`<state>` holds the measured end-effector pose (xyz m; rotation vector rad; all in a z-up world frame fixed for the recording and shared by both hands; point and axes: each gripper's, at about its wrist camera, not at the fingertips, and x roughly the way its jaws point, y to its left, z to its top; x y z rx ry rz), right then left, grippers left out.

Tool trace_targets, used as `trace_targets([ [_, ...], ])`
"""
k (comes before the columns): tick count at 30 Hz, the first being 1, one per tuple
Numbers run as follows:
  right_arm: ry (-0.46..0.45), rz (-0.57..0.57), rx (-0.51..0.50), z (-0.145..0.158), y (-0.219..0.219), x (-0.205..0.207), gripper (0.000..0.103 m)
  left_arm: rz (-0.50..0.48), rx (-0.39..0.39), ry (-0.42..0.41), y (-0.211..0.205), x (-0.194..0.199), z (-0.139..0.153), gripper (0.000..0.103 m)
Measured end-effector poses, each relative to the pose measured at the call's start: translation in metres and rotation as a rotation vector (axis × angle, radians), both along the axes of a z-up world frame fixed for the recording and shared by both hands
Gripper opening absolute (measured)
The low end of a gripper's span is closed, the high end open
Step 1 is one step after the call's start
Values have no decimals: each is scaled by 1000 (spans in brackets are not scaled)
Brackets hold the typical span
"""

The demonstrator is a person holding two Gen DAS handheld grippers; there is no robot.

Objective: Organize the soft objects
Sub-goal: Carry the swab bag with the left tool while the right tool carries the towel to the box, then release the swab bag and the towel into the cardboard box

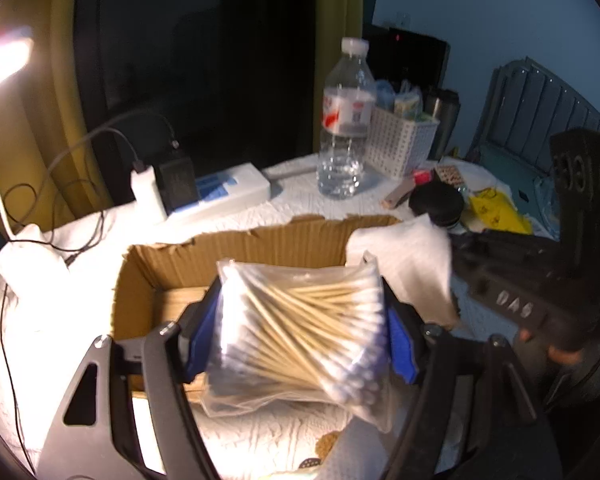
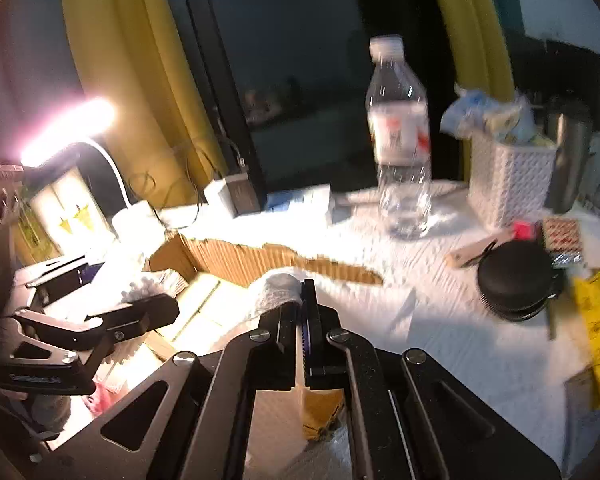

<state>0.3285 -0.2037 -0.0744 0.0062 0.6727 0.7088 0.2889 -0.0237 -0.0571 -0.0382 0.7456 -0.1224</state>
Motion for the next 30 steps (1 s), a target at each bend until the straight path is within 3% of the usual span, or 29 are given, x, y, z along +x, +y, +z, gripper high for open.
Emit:
trace_targets([
  [9, 75, 47, -41, -33, 5, 10, 4, -6, 8, 83, -13, 23, -22, 72],
  [11, 79, 71, -53, -33, 6, 8, 10, -11, -6, 108, -14, 27, -27, 72],
  [14, 70, 71, -51, -28, 2, 4, 30, -11, -20, 131, -15, 31, -31, 73],
  [17, 61, 61, -32, -20, -10, 1, 43, -1, -21, 149, -15, 34, -34, 75],
  [22, -4, 37, -53, -7, -26, -16, 43, -12, -2, 189, -21, 35, -41, 77],
  [30, 23, -26, -41, -5, -47, -25, 43, -40, -21, 144, -23, 25, -25, 88],
])
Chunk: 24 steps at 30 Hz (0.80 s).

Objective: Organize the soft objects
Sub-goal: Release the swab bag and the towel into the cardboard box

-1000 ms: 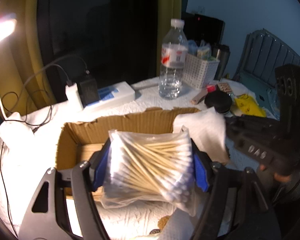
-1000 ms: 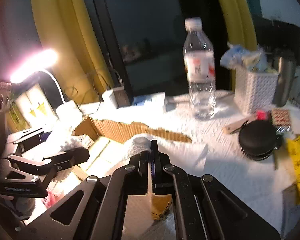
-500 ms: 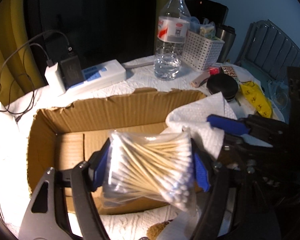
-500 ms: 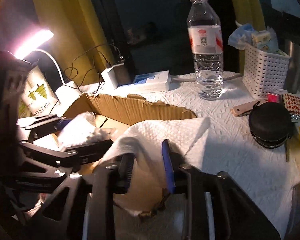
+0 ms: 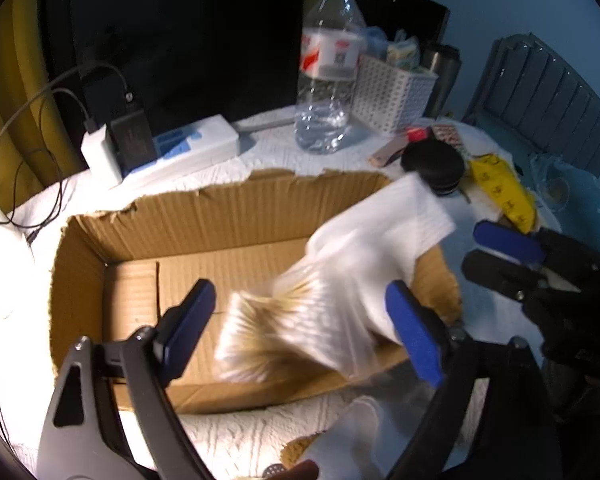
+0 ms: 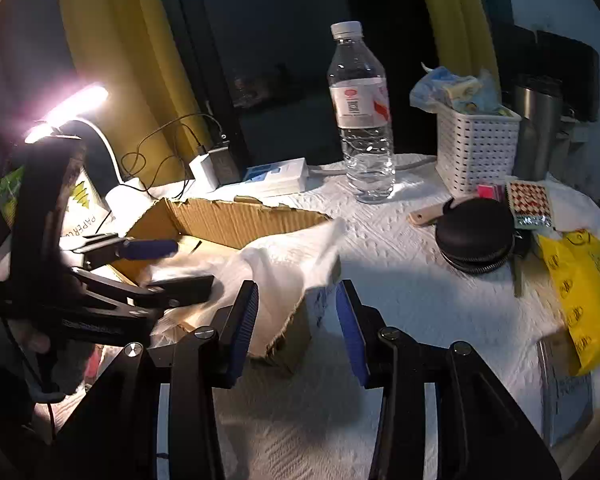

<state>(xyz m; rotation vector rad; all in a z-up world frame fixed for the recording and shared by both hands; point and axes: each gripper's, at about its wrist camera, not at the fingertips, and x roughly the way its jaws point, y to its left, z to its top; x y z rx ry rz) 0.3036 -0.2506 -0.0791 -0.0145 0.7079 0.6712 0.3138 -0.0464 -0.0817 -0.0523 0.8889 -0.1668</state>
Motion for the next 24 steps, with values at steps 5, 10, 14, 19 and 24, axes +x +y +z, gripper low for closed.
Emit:
trace_targets([
  [5, -12, -5, 0, 6, 0, -11, 43, 5, 2, -35, 4, -12, 12, 89],
  [10, -27, 1, -5, 13, 3, -27, 43, 10, 1, -54, 9, -29, 18, 89],
  [14, -31, 7, -6, 16, 7, -40, 43, 12, -9, -74, 15, -46, 22, 89],
  [19, -35, 12, -9, 19, 14, -60, 43, 12, -18, -93, 20, -67, 26, 89],
  [24, -36, 15, -20, 18, 19, -76, 46, 21, -29, -100, 27, -90, 24, 89],
])
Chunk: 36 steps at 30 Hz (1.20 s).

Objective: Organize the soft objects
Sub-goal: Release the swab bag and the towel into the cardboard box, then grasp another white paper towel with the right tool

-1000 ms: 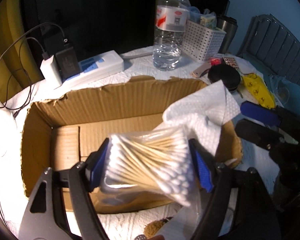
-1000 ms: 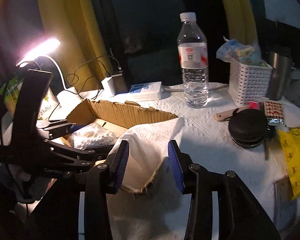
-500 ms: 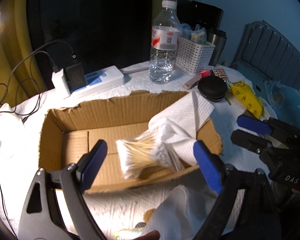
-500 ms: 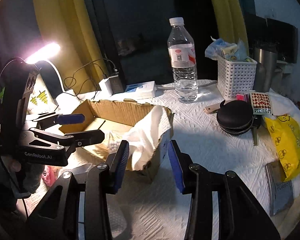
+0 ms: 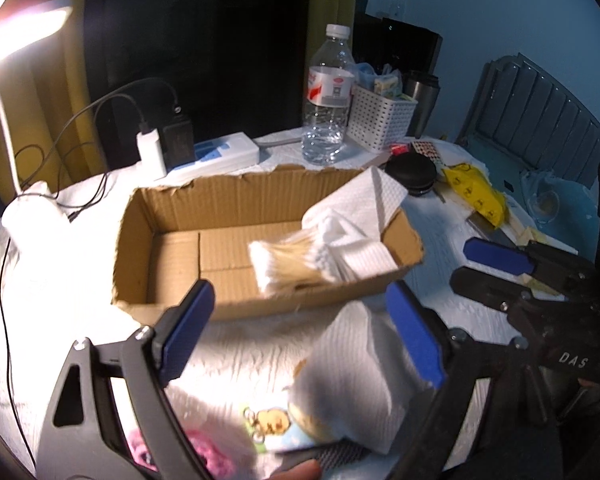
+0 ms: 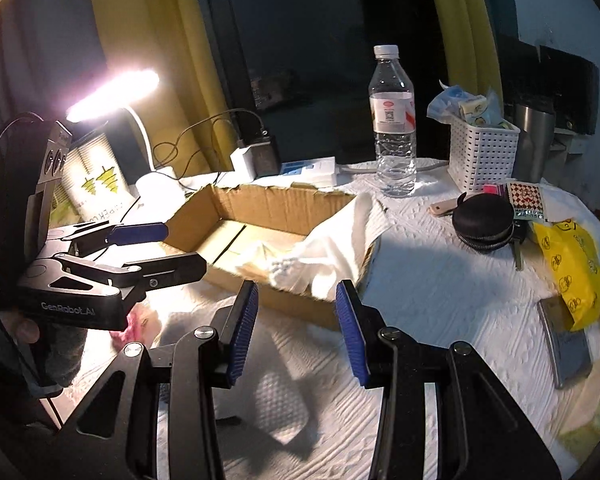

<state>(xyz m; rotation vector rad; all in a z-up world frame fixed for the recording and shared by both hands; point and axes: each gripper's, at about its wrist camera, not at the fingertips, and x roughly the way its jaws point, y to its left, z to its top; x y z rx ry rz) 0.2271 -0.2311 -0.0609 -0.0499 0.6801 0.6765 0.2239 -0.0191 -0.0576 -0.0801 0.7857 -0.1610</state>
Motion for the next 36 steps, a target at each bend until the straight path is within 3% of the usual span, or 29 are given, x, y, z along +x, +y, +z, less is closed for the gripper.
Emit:
trace_targets([
  [1, 1, 1, -2, -1, 1, -3, 56, 1, -2, 0, 1, -4, -1, 89],
  [3, 3, 4, -4, -4, 3, -10, 64, 5, -6, 0, 5, -12, -2, 89],
  [23, 112, 73, -43, -43, 50, -26, 66, 74, -39, 24, 47, -55, -27, 89],
  [32, 118, 88, -128, -61, 75, -31, 66, 88, -50, 32, 59, -63, -33, 89],
  [33, 120, 91, -129, -62, 75, -31, 64, 88, -50, 34, 59, -63, -33, 89],
  [36, 112, 80, -131, -62, 70, -33, 38, 87, -48, 38, 58, -64, -34, 89],
])
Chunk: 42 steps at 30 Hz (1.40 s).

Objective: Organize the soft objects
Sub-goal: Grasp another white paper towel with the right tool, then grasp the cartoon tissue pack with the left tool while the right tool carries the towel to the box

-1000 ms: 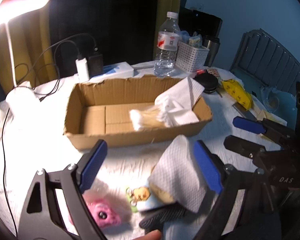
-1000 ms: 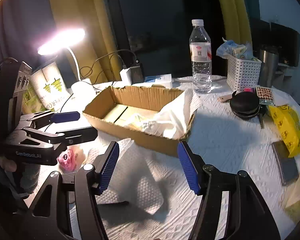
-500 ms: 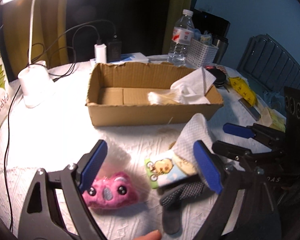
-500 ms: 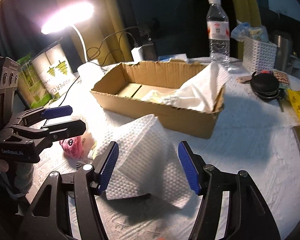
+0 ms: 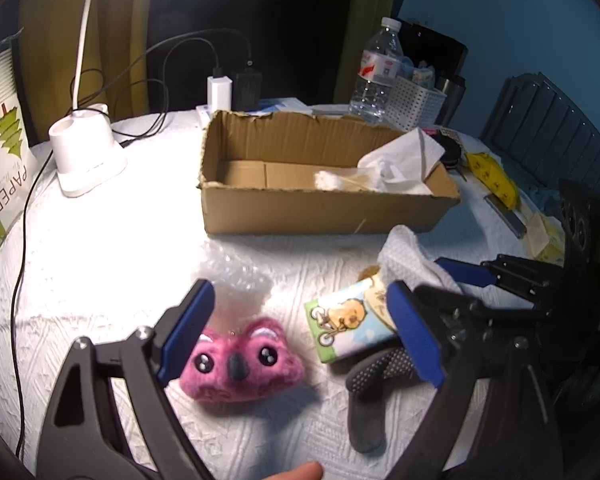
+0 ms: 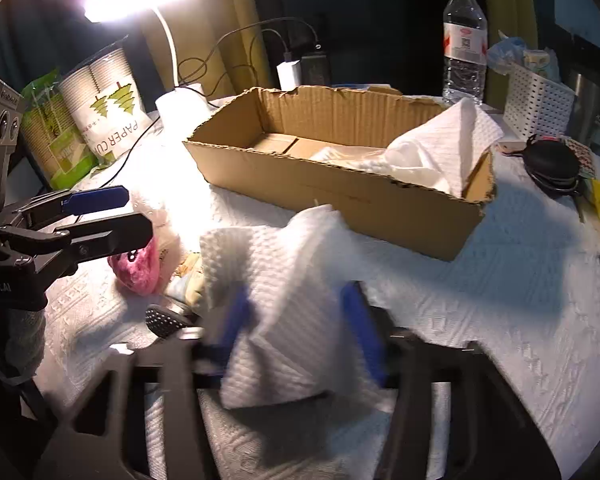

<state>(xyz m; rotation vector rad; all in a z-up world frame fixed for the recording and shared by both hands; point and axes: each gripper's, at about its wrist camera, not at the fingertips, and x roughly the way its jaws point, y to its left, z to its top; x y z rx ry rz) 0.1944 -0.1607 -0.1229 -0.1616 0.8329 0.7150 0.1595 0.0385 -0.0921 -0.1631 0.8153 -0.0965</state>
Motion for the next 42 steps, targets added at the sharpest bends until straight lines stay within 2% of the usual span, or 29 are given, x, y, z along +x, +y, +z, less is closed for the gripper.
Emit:
trace_targets([
  [3, -1, -9, 18, 2, -8, 1, 15, -12, 6, 4, -6, 0, -1, 89],
  [6, -9, -16, 25, 2, -14, 0, 9, -28, 13, 12, -15, 2, -3, 89],
  [16, -29, -85, 83, 7, -58, 4, 8, -82, 41, 56, -48, 16, -15, 89],
  [22, -24, -123, 114, 6, -85, 8, 8, -38, 64, 123, -52, 29, -33, 89],
  [26, -21, -135, 125, 4, -94, 9, 8, -32, 16, 167, -48, 35, -46, 89],
  [30, -28, -133, 144, 7, -99, 7, 8, -45, 8, 161, -50, 34, -47, 86],
  [32, -33, -130, 147, 8, -99, 7, 8, -62, 5, 157, -53, 34, -45, 75],
  [42, -81, -104, 181, 30, -96, 3, 8, -78, 9, 87, -52, 24, -21, 74],
])
